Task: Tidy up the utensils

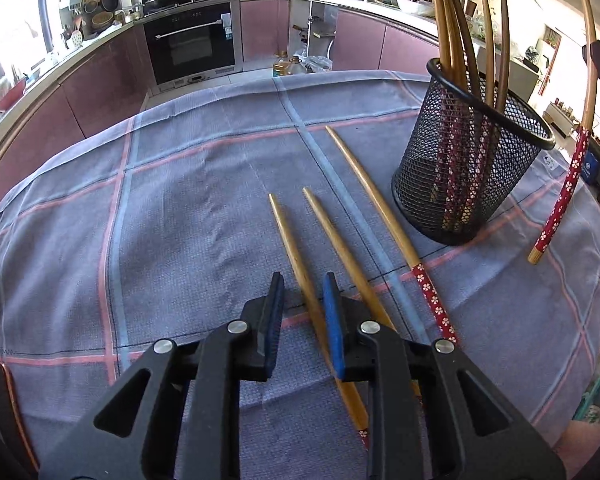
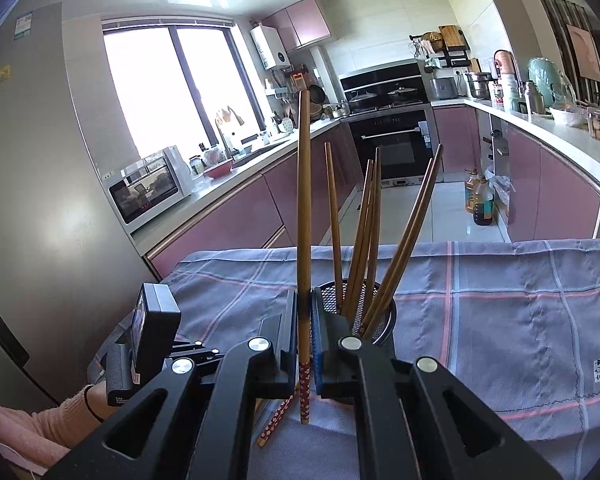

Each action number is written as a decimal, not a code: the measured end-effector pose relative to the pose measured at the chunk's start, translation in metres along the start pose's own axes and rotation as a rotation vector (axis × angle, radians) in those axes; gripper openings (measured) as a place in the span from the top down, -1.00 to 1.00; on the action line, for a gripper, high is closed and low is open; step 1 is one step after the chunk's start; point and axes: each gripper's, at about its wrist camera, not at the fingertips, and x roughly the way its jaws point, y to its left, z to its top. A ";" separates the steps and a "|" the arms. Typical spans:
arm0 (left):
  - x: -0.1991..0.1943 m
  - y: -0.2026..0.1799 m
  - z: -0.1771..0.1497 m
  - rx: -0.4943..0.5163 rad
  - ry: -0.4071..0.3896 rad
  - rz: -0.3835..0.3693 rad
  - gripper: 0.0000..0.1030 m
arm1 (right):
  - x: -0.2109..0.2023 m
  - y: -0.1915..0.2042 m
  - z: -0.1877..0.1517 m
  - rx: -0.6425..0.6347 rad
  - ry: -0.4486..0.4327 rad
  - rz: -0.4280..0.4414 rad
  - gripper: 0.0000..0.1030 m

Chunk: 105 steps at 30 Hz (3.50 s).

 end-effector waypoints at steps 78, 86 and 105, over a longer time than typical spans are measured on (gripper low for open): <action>-0.191 -0.082 0.122 0.074 -0.453 -0.232 0.86 | 0.011 -0.008 0.050 -0.029 -0.083 -0.024 0.89; -0.163 -0.092 0.120 0.116 -0.347 -0.223 0.86 | 0.027 -0.014 0.039 -0.001 -0.018 -0.022 0.89; -0.109 -0.073 0.123 0.078 -0.243 -0.234 0.64 | 0.044 -0.022 0.026 0.039 0.049 -0.046 0.71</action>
